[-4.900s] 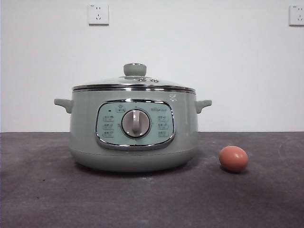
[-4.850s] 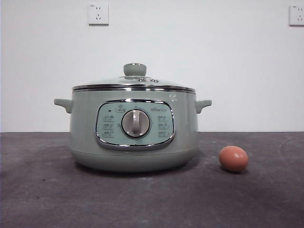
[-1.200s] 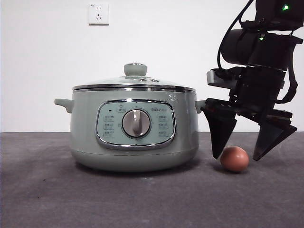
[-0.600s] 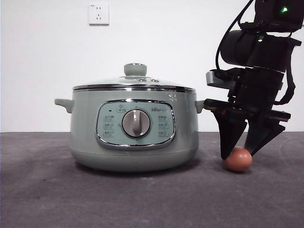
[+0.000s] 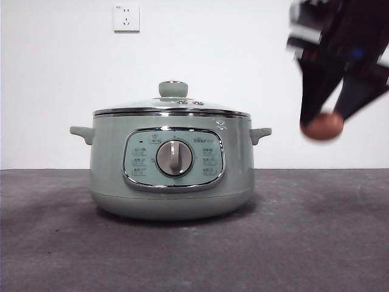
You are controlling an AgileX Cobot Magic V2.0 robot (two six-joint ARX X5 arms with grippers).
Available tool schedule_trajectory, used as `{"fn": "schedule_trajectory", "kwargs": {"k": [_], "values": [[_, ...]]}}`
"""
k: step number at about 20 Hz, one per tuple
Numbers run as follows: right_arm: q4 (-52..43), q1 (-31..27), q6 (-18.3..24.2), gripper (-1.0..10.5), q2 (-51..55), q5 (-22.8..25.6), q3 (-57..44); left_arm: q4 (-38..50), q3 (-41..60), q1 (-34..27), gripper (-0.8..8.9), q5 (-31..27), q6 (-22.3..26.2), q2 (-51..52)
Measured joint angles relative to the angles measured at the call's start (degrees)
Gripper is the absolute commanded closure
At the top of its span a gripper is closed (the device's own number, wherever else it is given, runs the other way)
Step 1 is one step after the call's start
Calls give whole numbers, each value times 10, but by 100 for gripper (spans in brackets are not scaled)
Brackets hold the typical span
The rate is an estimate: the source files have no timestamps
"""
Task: Pick up the egg,open the lid,put the egg in the pot,close the lid
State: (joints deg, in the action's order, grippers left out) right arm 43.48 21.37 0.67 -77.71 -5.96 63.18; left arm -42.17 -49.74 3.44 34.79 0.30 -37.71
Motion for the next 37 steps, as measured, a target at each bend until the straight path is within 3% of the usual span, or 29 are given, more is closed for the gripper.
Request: {"fn": "schedule_trajectory", "kwargs": {"k": [4, 9, 12, 19, 28, 35, 37], "values": [[6, 0, 0, 963, 140, 0, 0, 60, -56, 46, 219, -14, -4, -108], [50, 0, 0, 963, 233, 0, 0, 110, -163, 125, 219, -78, -5, -264], [58, 0, 0, 963, 261, 0, 0, 118, -238, 170, 219, -130, -3, -367], [76, 0, 0, 963, 265, 0, 0, 128, -365, 216, 220, -181, 6, -547], [74, 0, 0, 963, 265, 0, 0, 131, -366, 225, 220, -184, 6, -610], [61, 0, 0, 963, 264, 0, 0, 108, -368, 238, 225, -238, 12, -616], [61, 0, 0, 963, 264, 0, 0, 108, -368, 238, 410, -240, 12, -616]]}}
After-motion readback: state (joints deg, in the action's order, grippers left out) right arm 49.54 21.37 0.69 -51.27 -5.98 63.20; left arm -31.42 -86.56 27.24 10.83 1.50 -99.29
